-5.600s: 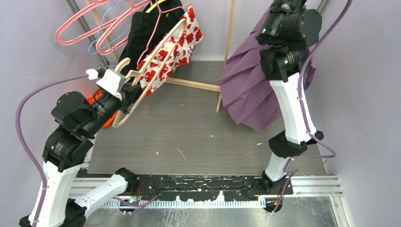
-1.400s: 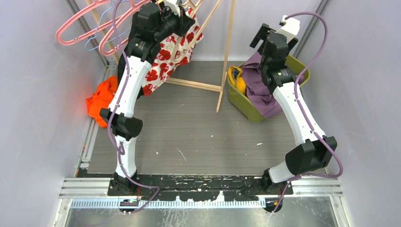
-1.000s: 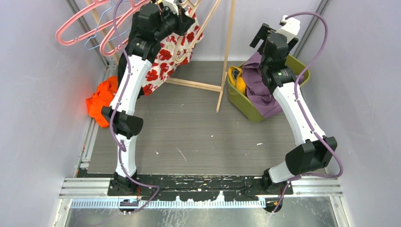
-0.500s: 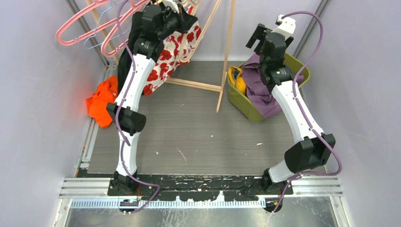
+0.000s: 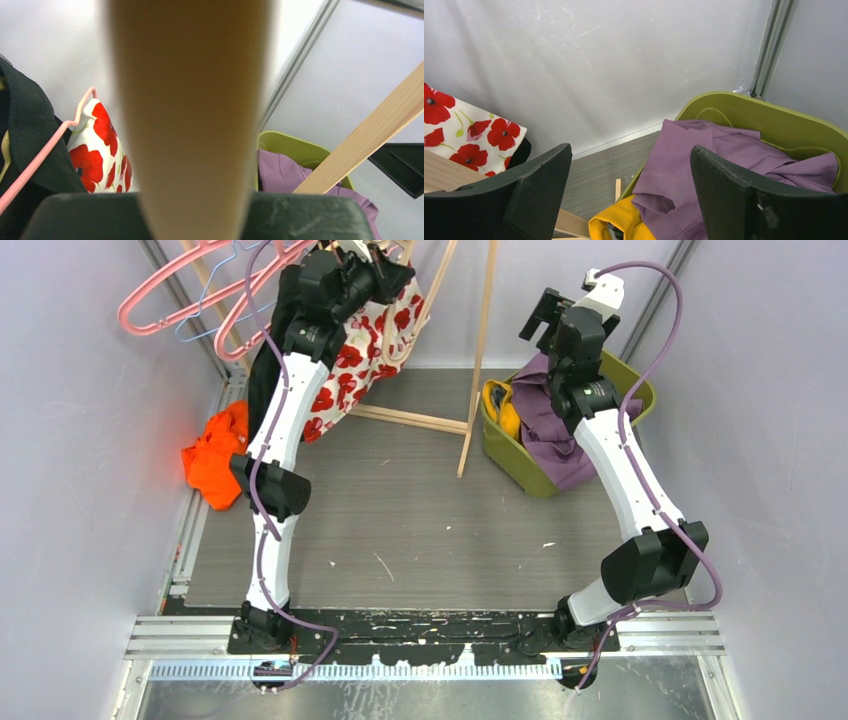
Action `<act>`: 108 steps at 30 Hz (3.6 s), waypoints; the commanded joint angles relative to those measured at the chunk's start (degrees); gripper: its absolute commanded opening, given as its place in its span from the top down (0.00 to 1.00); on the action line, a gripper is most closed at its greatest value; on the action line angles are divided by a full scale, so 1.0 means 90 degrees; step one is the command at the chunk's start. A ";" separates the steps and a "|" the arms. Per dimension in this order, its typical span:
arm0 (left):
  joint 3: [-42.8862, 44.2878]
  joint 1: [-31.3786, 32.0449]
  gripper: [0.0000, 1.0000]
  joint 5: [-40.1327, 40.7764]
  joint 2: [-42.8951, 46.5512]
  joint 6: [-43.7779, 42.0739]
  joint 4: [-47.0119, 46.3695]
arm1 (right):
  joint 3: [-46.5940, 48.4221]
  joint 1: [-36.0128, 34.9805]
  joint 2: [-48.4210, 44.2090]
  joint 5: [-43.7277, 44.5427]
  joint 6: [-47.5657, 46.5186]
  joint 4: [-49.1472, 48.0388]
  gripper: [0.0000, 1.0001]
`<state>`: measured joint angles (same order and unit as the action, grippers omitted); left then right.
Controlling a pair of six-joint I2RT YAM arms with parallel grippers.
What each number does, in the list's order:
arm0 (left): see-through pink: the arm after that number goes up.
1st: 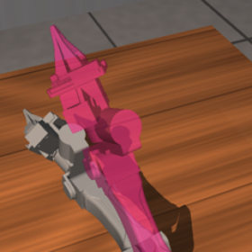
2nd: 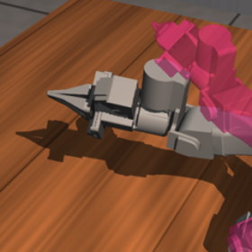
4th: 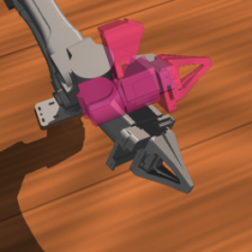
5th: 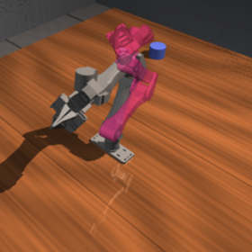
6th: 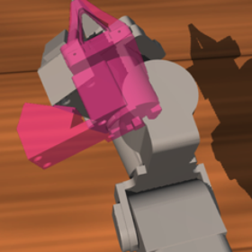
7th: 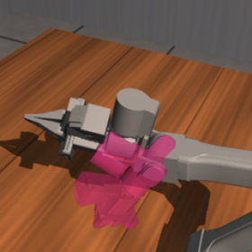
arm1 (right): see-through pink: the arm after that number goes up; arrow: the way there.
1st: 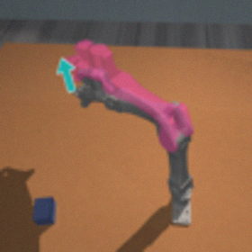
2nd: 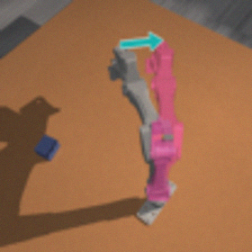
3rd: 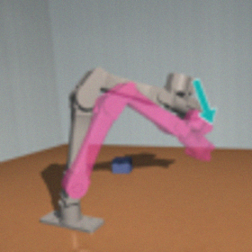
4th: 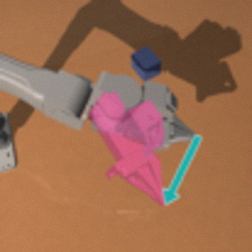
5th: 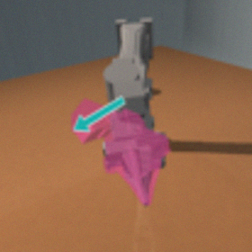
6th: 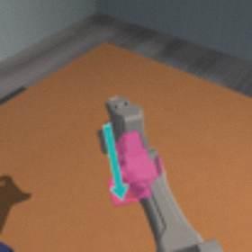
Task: Remove the skirt from the hanger
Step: Place the hanger at the clothesline, then pick up the hanger from the clothesline.
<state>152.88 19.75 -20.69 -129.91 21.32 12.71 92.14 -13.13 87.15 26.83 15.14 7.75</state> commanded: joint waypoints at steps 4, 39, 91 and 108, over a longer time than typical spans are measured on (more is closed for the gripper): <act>0.0358 -0.0025 0.78 0.0137 0.0085 0.0275 -0.0485 | 0.0338 -0.0038 0.0013 -0.0071 -0.0002 -0.0266 0.08; -0.2728 -0.0089 0.30 0.0775 0.4044 -0.3082 0.1846 | 0.0132 -0.0214 0.0144 -0.0169 0.0179 -0.0411 0.08; -0.1202 -0.1364 0.38 -0.1833 0.1424 -0.0564 -0.0091 | 0.0159 -0.0174 0.0492 0.0095 -0.0105 -0.0539 0.08; -0.1772 -0.1364 0.86 -0.2283 0.1829 -0.0367 -0.0242 | 0.0175 -0.0173 0.0570 -0.0018 0.0177 -0.0509 0.08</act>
<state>138.10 7.42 -39.31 -117.95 17.76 13.02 92.36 -14.87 92.75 26.68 15.44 6.37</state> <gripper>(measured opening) 0.127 0.918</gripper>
